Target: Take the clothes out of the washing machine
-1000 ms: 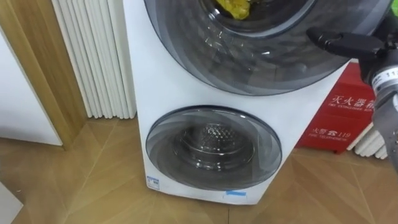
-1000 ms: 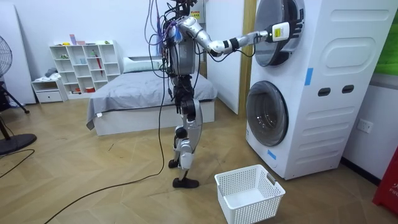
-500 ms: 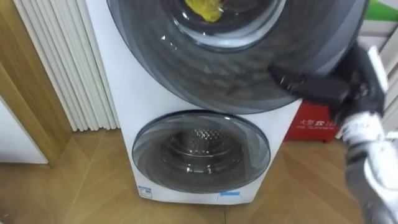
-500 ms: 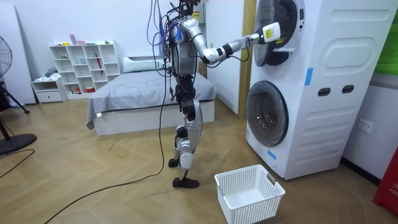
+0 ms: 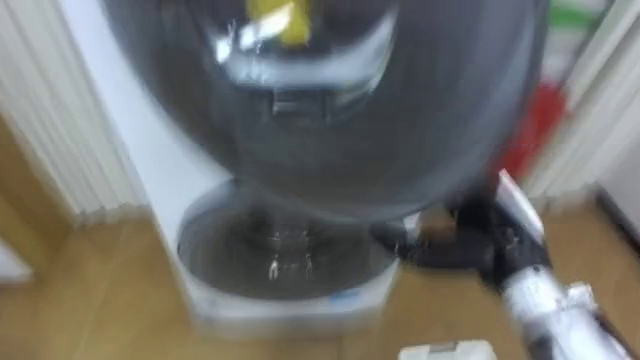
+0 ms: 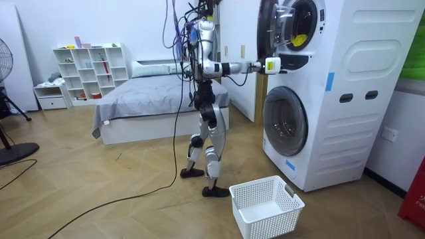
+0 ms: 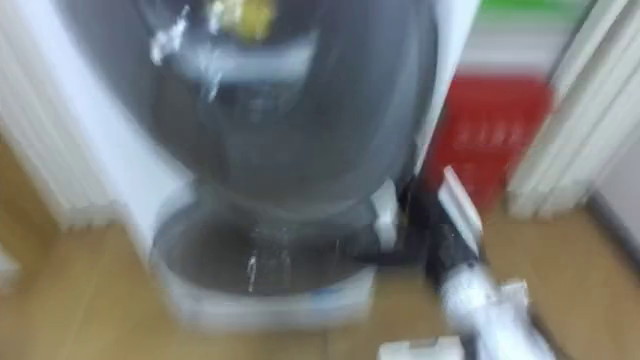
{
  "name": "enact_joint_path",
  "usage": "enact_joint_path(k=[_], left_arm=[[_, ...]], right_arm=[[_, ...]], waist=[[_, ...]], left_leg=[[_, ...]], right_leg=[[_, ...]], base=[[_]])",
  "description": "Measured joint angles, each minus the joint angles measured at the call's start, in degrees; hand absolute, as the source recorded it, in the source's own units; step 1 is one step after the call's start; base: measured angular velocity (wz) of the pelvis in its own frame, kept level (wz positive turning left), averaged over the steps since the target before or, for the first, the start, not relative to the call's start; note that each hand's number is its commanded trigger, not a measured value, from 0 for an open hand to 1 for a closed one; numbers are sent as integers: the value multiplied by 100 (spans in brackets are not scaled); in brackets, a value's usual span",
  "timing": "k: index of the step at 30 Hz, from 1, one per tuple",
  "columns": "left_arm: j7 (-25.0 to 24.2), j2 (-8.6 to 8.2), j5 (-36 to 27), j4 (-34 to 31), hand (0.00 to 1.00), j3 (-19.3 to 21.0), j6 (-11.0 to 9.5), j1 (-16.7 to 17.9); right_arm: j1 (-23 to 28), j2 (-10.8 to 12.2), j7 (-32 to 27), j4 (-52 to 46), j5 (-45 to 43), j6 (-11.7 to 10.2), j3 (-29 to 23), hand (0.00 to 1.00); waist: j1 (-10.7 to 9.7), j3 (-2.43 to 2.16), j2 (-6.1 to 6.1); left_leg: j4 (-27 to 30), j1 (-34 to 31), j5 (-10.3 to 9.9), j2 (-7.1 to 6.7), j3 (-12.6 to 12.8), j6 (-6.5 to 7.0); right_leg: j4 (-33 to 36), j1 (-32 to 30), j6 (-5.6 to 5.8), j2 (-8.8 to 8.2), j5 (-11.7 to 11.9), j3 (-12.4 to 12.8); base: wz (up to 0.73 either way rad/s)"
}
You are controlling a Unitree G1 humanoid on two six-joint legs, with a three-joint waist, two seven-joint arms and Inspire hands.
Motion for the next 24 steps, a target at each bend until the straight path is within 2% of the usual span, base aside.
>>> enact_joint_path(k=[1, 2, 3, 4, 6, 8, 13, 18, 24], left_arm=[[8, 16, -5, -1, 0, -2, 7, -22], [4, 14, -5, 2, 0, -2, 10, -49], [-5, 11, -9, 31, 0, -5, 10, -52], [-10, 10, -12, 52, 0, -4, 10, -52], [-24, 18, -67, 76, 0, -4, 9, -37], [-79, 18, -170, 160, 0, -1, 6, -42], [-210, 43, -160, 173, 0, 4, -4, -32], [-358, 40, -149, 150, 0, 0, -4, -41], [-477, 48, -141, 153, 0, 2, -13, -102]], right_arm=[[19, 3, 55, 0, 6, 0, 1, 0], [20, 6, 122, -3, 8, 1, -5, 0], [42, 6, 210, -5, 16, 2, -3, 0], [58, 6, 252, -9, 17, 2, -2, 0], [99, 11, 340, -72, 20, 2, 0, 0], [106, 14, 497, -164, 20, 3, 12, 0], [103, 17, 781, -401, -4, 6, 10, 0], [103, 27, 884, -683, -42, 49, -32, 0], [10, 144, 1052, -1357, -67, 110, -117, 0]], waist=[[-5, 2, -7], [1, 6, -4], [26, 5, -25], [32, 1, -31], [43, 2, -33], [91, -19, -38], [196, -53, -82], [193, -40, -53], [229, -31, -41]], left_leg=[[-41, 10, -3, -47, -4, 7], [-52, -14, -56, -88, 6, 98], [-37, -24, -77, -125, 36, 133], [-29, -30, -79, -139, 38, 137], [-22, -39, -140, -165, 52, 231], [54, -48, -167, -222, 54, 263], [77, -40, -165, -250, 52, 267], [64, -90, -158, -241, 56, 265], [69, -168, -155, -228, 90, 266]], right_leg=[[1, -29, 36, -1, -22, 31], [-1, -54, 47, -1, -28, 44], [-1, -55, 60, -4, -35, 50], [4, -54, 79, -5, -23, 63], [27, -55, 123, -12, -40, 120], [120, -58, 164, -59, -58, 163], [140, -57, 158, -64, -32, 226], [144, -125, 153, -50, -34, 196], [201, -249, 142, -40, -77, 196]], base=[[5], [4], [3], [8], [7], [-2], [0], [-2], [-4]])
